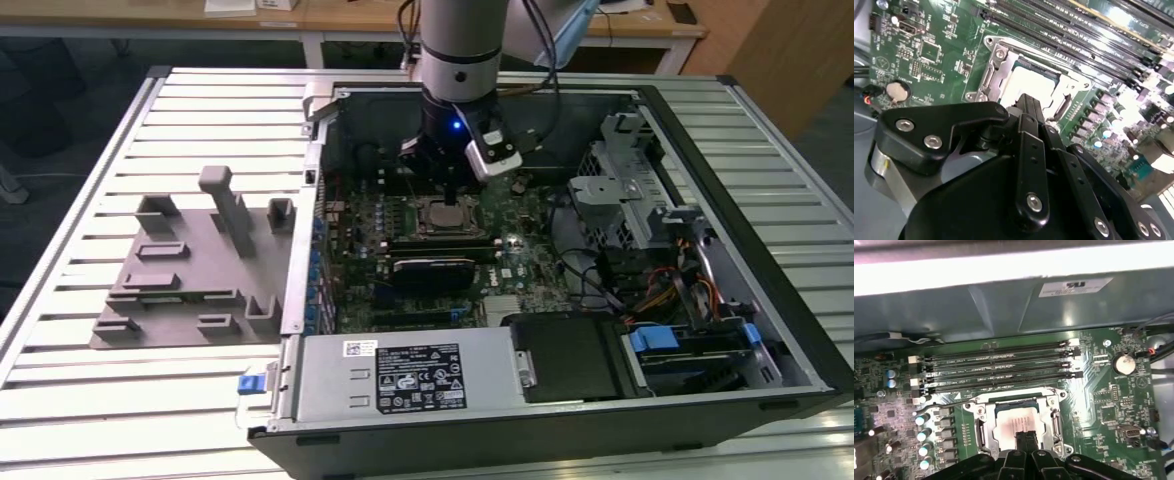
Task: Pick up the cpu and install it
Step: 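Close the cpu cover, then install the first cpu locking lever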
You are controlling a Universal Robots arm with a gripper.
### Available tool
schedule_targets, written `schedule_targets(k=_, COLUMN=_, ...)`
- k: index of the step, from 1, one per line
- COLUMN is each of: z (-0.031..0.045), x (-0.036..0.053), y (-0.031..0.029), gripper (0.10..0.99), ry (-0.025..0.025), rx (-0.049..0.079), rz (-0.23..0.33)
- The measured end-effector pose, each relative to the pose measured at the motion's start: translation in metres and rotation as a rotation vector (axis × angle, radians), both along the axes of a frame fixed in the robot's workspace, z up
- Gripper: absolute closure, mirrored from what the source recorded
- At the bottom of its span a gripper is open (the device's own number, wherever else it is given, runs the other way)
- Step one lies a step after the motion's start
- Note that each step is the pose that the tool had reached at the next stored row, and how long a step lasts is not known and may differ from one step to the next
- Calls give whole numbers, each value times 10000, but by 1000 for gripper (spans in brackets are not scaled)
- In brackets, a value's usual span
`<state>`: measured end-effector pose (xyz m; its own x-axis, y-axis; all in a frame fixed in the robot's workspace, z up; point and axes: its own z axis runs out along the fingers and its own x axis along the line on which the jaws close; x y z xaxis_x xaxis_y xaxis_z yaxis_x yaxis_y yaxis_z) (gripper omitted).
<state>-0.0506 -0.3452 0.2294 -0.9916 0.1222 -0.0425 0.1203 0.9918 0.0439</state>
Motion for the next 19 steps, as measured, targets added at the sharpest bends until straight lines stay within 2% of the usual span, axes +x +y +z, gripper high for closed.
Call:
schedule_targets(k=2, z=18, x=0, y=0, gripper=980, ry=-1, rx=1, rz=1)
schedule_targets(k=19, z=24, x=-6, y=0, gripper=980, ry=0, rx=-1, rz=1)
